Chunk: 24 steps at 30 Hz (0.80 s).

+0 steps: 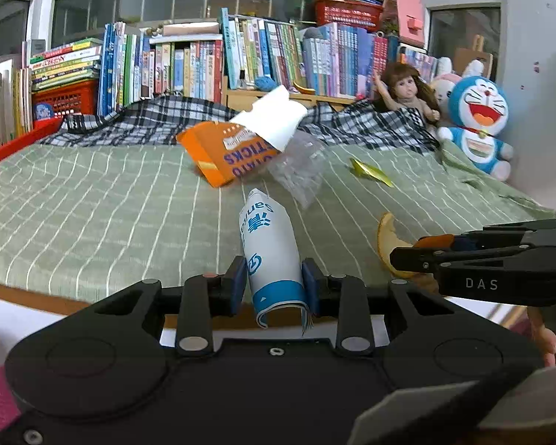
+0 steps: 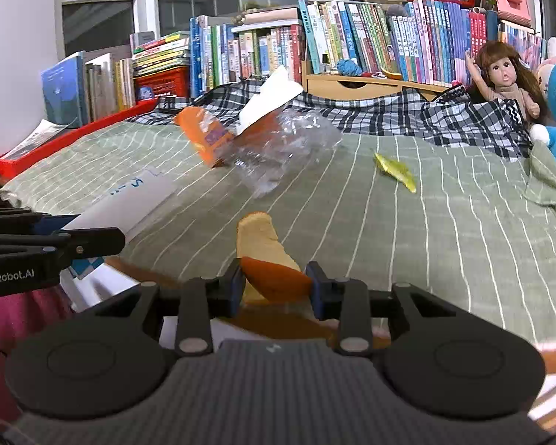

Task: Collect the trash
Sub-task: 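Grasp the white-blue tube with the left tool while the right tool grasps the orange peel, then lower tube and peel into the black bin and open both tools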

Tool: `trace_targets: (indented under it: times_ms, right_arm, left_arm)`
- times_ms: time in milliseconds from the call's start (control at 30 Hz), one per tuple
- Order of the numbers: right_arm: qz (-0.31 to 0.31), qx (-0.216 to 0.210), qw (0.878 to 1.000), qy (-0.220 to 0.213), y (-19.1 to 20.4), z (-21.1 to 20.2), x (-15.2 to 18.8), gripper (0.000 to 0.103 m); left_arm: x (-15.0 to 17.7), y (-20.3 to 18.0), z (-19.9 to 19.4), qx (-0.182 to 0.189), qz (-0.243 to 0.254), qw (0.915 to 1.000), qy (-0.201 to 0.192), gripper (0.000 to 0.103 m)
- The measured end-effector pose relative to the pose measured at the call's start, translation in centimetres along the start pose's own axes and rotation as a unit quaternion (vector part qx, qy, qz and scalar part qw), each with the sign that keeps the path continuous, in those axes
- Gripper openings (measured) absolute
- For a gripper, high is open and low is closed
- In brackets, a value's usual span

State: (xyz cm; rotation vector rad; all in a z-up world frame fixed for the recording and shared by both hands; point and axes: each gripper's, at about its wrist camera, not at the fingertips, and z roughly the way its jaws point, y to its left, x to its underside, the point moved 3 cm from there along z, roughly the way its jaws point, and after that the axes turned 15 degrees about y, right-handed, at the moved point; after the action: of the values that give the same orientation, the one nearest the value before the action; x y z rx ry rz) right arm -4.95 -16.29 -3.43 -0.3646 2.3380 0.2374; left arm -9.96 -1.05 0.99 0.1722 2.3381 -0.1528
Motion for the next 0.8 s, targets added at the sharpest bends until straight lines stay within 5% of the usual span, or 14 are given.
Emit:
trace_targets:
  times_ms: [333,800]
  right_arm:
    - [0.009,-0.016,0.999,0.026,1.2,-1.4,3.7,0.041]
    - [0.033,-0.022,0.993,0.116,1.4,2.9,8.7,0.041]
  left_arm:
    - [1.7,0.2,-2.8,0.014,0.004,0.9999,0.006,0.029]
    - [6.7,-2.0,1.1,0.028,0.055,0.9896,0.13,0.029]
